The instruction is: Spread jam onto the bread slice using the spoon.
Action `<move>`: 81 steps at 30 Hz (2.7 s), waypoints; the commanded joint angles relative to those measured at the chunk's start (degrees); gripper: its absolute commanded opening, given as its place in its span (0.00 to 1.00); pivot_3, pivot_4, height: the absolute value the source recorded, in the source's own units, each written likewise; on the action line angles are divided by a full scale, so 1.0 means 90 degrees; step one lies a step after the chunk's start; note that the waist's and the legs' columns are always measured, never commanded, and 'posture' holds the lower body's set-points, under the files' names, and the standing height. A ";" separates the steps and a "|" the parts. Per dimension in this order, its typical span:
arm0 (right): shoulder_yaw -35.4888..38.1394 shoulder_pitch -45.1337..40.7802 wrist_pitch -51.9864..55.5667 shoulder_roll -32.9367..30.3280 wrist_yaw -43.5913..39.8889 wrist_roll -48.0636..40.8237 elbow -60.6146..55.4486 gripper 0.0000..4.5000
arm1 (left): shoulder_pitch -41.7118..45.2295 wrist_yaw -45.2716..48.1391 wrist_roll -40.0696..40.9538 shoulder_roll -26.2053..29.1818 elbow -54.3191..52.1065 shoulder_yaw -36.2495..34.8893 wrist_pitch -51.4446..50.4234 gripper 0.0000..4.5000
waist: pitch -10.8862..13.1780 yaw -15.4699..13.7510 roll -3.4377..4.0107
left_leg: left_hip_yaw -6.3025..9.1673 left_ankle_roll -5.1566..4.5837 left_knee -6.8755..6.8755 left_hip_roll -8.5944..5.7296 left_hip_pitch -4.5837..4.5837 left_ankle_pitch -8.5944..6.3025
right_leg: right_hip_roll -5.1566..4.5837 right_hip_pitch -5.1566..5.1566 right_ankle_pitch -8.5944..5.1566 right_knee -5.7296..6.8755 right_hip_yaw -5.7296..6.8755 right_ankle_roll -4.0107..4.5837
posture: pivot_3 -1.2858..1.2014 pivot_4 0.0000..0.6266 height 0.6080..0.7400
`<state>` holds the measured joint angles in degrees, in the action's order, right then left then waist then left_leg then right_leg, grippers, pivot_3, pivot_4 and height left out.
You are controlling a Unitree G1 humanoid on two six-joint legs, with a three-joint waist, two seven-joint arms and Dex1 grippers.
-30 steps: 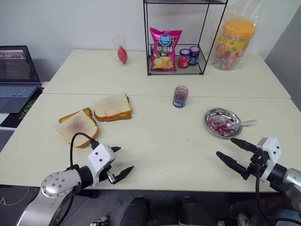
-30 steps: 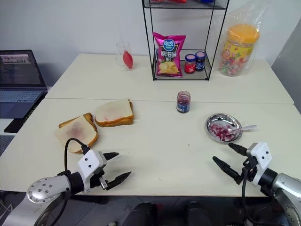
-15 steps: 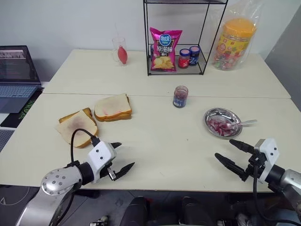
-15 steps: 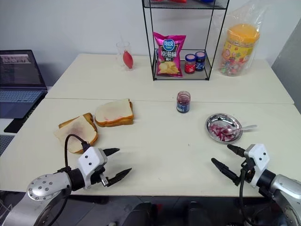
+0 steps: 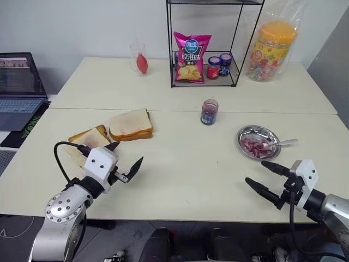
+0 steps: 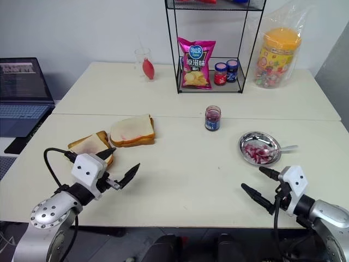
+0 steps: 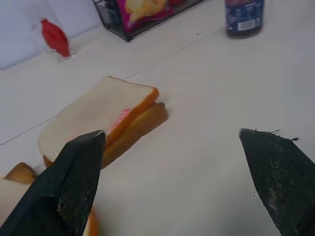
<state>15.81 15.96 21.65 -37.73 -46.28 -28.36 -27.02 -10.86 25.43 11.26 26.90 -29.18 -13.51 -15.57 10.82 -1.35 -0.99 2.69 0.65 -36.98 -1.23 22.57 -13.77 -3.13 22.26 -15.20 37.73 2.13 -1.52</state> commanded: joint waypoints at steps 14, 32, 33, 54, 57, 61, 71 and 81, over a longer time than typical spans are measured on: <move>-0.0809 -0.1874 0.1447 -0.0620 -0.0159 -0.1150 -0.0900 1.00 | 0.1584 -0.2497 0.1786 -0.0804 0.1031 -0.2929 -0.2326 1.00 | -0.0010 0.0002 -0.0031 | 0.0010 0.0002 -0.0010 -0.0004 -0.0002 0.0003 | 0.0004 -0.0005 0.0010 0.0009 0.0010 -0.0006 | 0.52 0.24 1.00; -0.1214 -0.2780 0.1863 -0.0515 0.0202 -0.1316 -0.0933 1.00 | 0.2718 -0.3177 0.3172 -0.0745 0.2258 -0.3265 -0.3701 1.00 | -0.0022 0.0002 -0.0058 | 0.0022 0.0004 -0.0013 -0.0008 0.0015 0.0004 | 0.0001 0.0003 0.0022 0.0002 0.0018 -0.0012 | 0.52 0.24 1.00; -0.1207 -0.2781 0.1872 -0.0516 0.0214 -0.1321 -0.0939 1.00 | 0.2730 -0.3193 0.3158 -0.0736 0.2266 -0.3250 -0.3706 1.00 | -0.0022 0.0001 -0.0058 | 0.0023 0.0004 -0.0013 -0.0008 0.0015 0.0004 | 0.0001 0.0003 0.0023 0.0002 0.0018 -0.0009 | 0.52 0.24 1.00; -0.1185 -0.2913 0.2087 -0.0498 0.0355 -0.1382 -0.1082 1.00 | 0.3272 -0.3476 0.3277 -0.0647 0.2851 -0.3445 -0.3622 0.16 | -0.0021 -0.0002 -0.0059 | 0.0022 0.0005 -0.0012 -0.0008 0.0017 0.0004 | 0.0000 0.0005 0.0037 -0.0001 0.0017 0.0012 | 0.52 0.24 1.00; -0.1190 -0.2925 0.2075 -0.0461 0.0367 -0.1381 -0.1057 1.00 | 0.3217 -0.3416 0.3322 -0.0611 0.2674 -0.3459 -0.3540 0.05 | -0.0021 0.0000 -0.0059 | 0.0022 0.0005 -0.0012 -0.0008 0.0017 0.0004 | 0.0000 0.0005 0.0036 -0.0002 0.0017 0.0012 | 0.52 0.24 1.00; -0.1190 -0.2928 0.2063 -0.0453 0.0353 -0.1368 -0.1039 1.00 | 0.3170 -0.3443 0.3373 -0.0604 0.2556 -0.3470 -0.3464 0.02 | -0.0021 0.0000 -0.0059 | 0.0022 0.0005 -0.0011 -0.0008 0.0016 0.0004 | -0.0001 0.0005 0.0037 -0.0001 0.0016 0.0013 | 0.52 0.24 1.00; -0.1205 -0.2916 0.2017 -0.0444 0.0284 -0.1332 -0.0985 1.00 | 0.2583 -0.2516 0.3600 -0.0464 0.1075 -0.2605 -0.3217 0.02 | -0.0020 -0.0009 -0.0061 | 0.0020 0.0006 -0.0008 -0.0008 0.0019 0.0004 | -0.0003 0.0006 0.0038 -0.0009 0.0013 0.0015 | 0.52 0.24 1.00; -0.0562 -0.2227 0.2009 -0.1044 -0.0509 -0.1680 -0.1154 1.00 | 0.2556 -0.1772 0.7473 0.0213 0.0204 -0.1787 -0.5204 0.02 | -0.0016 0.0003 -0.0065 | 0.0021 0.0005 -0.0008 -0.0009 0.0022 0.0004 | -0.0003 0.0006 0.0035 -0.0012 0.0014 0.0012 | 0.52 0.24 1.00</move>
<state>7.96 -5.31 40.25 -45.19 -47.68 -41.36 -34.81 12.96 8.43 70.23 27.86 -24.93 -32.89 -58.66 10.67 -1.33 -1.57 2.87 0.69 -37.04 -1.31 22.77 -13.74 -3.15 22.31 -14.89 37.61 2.25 -1.42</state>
